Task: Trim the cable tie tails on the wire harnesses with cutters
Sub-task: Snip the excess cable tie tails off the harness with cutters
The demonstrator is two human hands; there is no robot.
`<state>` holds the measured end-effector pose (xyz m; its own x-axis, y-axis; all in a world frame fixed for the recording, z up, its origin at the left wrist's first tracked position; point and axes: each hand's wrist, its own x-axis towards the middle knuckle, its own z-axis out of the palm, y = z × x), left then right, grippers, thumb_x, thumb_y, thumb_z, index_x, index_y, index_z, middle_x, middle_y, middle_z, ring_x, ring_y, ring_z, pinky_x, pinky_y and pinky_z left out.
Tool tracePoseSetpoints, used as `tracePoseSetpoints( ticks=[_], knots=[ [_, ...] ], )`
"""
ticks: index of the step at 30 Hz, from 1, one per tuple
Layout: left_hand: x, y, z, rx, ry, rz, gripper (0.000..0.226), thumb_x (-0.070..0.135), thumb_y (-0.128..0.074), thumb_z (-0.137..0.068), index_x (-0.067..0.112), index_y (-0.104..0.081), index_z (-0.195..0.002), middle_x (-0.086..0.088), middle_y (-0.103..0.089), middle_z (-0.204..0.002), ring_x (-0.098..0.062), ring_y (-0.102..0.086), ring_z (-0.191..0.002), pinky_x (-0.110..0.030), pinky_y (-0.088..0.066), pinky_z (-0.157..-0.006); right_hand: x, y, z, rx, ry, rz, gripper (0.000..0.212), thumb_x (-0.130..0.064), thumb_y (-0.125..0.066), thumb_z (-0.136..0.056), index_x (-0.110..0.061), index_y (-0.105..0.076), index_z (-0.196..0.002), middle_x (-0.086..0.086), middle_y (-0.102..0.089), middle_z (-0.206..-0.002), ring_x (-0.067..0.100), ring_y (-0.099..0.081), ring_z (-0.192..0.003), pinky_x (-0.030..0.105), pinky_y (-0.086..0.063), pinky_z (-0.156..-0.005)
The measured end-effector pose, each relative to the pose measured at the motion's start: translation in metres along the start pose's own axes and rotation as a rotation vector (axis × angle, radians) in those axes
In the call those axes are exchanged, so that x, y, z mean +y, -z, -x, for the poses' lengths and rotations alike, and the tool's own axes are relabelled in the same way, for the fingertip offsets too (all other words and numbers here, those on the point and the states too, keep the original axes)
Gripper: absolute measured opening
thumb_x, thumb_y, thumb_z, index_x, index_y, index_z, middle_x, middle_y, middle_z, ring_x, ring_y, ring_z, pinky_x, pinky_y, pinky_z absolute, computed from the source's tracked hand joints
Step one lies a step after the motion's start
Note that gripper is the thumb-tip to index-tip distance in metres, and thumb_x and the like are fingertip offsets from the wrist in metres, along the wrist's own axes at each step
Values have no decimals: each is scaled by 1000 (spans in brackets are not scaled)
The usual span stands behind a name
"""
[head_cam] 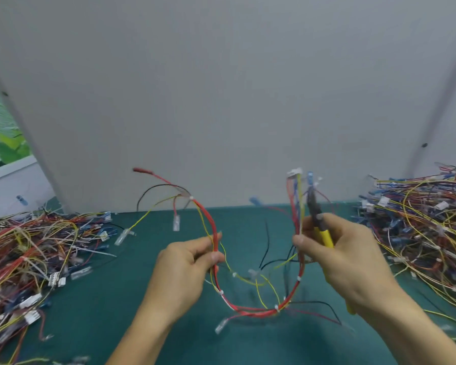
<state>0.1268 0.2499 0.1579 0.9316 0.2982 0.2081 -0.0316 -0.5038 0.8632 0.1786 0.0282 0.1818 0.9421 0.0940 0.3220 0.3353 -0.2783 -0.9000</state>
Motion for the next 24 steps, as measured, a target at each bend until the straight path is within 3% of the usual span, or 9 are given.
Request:
tracePoseSetpoints(
  ticks=[3, 7, 13, 17, 20, 24],
  knots=[
    [1, -3, 3, -39, -59, -141, 16, 13, -69, -84, 28, -73, -79, 15, -73, -84, -14, -66, -71, -23, -50, -76, -2, -7, 5, -79, 14, 87, 17, -13, -79, -75, -23, -66, -72, -6, -67, -64, 9, -60, -56, 17, -47, -58],
    [-1, -2, 3, -53, -99, -201, 19, 16, -67, -87, 34, -64, -92, -3, -69, -77, -18, -64, -75, -19, -45, -72, -4, -9, 7, -120, 8, 135, 15, -17, -78, -77, -25, -65, -74, -9, -68, -69, 14, -63, -64, 30, -52, -68],
    [-4, -2, 0, -61, -128, -220, 2, 19, -67, -87, 21, -68, -86, -1, -66, -70, -14, -61, -69, -19, -43, -67, -5, -8, 8, -121, 5, 166, 15, -19, -78, -77, -25, -65, -73, -9, -68, -69, 15, -62, -65, 34, -52, -69],
    [-6, -2, -1, -68, -114, -190, 5, 19, -66, -87, 20, -71, -87, 0, -66, -70, -13, -60, -65, -15, -42, -63, -4, -7, 6, -119, -3, 152, 14, -18, -77, -78, -23, -65, -74, -4, -67, -67, 16, -61, -62, 31, -50, -64],
    [-6, -3, -2, -27, -66, -90, 15, 14, -70, -84, 29, -72, -84, 4, -70, -68, -12, -66, -64, -23, -50, -68, 0, -8, 4, -33, -73, 4, 10, -9, -74, -80, -15, -66, -76, 2, -61, -57, 12, -55, -51, 21, -45, -50],
    [-7, 0, -9, 212, 132, 391, 18, -3, -67, -82, 15, -68, -84, -6, -73, -71, -19, -70, -62, -26, -54, -54, 7, 3, -7, 225, -407, -533, 18, 4, -64, -86, -10, -56, -78, 8, -54, -62, 15, -49, -44, 31, -47, -51]
  ],
)
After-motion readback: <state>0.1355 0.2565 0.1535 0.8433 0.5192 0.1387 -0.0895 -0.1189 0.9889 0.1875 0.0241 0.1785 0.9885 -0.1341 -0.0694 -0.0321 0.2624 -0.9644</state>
